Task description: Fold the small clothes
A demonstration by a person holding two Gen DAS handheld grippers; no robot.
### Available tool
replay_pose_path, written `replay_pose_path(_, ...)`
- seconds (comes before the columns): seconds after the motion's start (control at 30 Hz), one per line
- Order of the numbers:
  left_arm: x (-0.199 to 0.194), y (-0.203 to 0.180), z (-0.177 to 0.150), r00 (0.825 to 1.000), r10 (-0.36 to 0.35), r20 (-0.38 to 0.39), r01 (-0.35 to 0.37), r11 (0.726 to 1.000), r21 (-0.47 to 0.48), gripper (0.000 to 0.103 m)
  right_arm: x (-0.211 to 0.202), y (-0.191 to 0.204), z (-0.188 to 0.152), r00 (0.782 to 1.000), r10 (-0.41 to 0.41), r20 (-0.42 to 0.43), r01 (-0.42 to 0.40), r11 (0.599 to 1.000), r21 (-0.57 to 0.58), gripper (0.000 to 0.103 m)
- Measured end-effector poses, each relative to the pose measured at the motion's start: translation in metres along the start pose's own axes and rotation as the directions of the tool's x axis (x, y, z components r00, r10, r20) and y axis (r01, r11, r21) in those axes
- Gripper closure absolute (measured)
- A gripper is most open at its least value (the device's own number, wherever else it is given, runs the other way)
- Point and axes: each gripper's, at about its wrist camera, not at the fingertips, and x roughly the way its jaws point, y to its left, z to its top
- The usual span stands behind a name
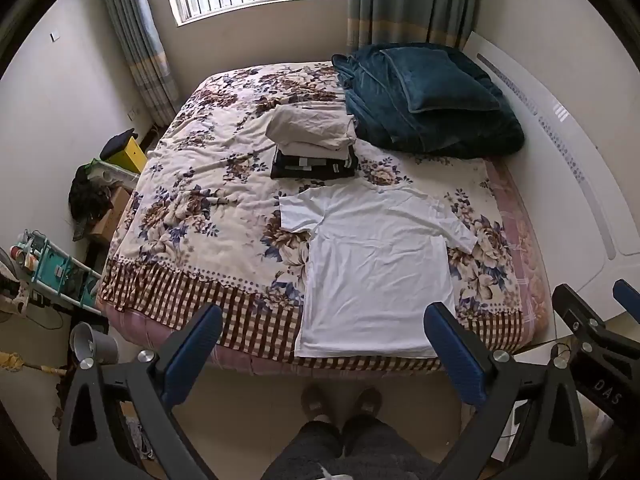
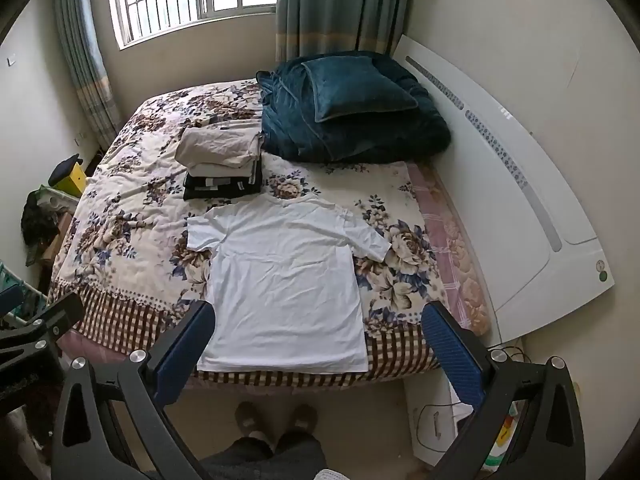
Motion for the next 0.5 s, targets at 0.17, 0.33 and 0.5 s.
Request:
replay_pose_path(0.17, -0.001, -0.007, 0.004, 1.000, -0.001, 0.001, 0.001, 1.000, 0.002, 0.000, -0.001, -0.004, 0.005, 1.000, 0.009, 0.000, -0.009, 1.000, -0.012, 0.000)
replay_pose_path(0.33, -0.001, -0.012, 0.002, 1.000, 0.002, 0.007, -0.002, 1.000, 0.003, 0.000, -0.002, -0.005, 0.005, 1.000, 0.006, 0.004, -0.006, 1.000, -0.015, 0.000)
replay_pose_path(0.5, -0.002, -0.011, 0.002, 1.000, -0.001, 0.007, 0.001, 1.000, 0.004, 0.000, -0.002, -0.004, 0.006, 1.000, 0.004, 0.008, -0.004, 1.000, -0.018, 0.000)
